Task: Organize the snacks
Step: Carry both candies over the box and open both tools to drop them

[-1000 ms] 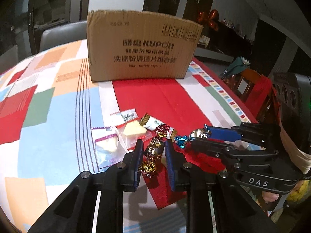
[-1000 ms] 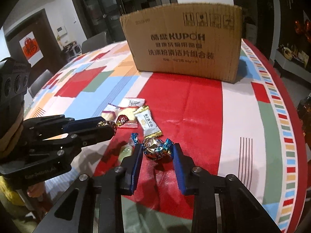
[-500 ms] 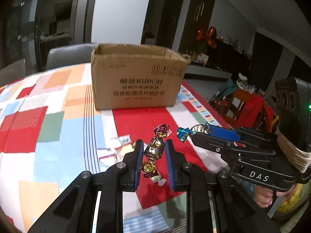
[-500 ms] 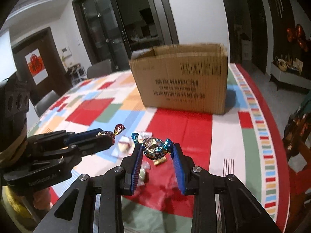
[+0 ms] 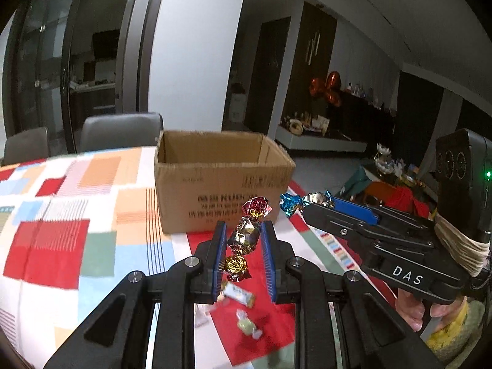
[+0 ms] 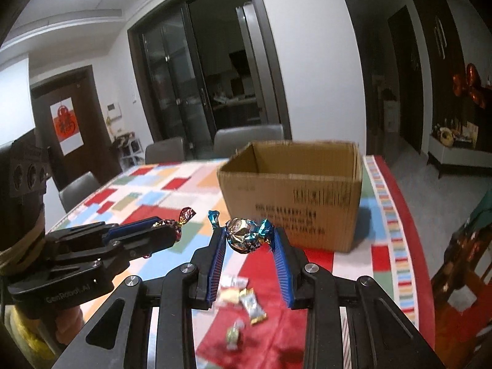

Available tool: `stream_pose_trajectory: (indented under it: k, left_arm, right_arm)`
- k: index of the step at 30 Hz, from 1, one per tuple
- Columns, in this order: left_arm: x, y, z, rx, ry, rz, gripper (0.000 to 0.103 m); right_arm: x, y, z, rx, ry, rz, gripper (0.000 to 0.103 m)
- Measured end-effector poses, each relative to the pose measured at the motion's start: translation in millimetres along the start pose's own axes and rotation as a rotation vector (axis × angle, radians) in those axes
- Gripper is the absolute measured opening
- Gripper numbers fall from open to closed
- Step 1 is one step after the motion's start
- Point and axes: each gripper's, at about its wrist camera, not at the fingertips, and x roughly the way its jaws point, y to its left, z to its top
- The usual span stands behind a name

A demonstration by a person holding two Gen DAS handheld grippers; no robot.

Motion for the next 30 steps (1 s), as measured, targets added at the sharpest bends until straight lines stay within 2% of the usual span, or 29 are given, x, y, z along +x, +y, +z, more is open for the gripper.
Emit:
stream_pose_trajectory:
  k: [7,14,30]
  left_arm:
    - [12.3,7.7,24.9,0.009,-0.042,0.011,0.023]
    - [32.3,13.3,47.0,0.011,-0.063,0.005,0.023]
    - [94.6,34.3,87.3,0.036,-0.037,0.022,0.023]
  right_arm:
    - [8.3,-8.4,25.5,0.003,-0.042,-0.018,0.033]
    - [26.2,-23.5,42.6,0.025,-0.043,-0.035,0.033]
    - [71.8,-49.3,81.2,0.013,-0.034,-0.121,0.033]
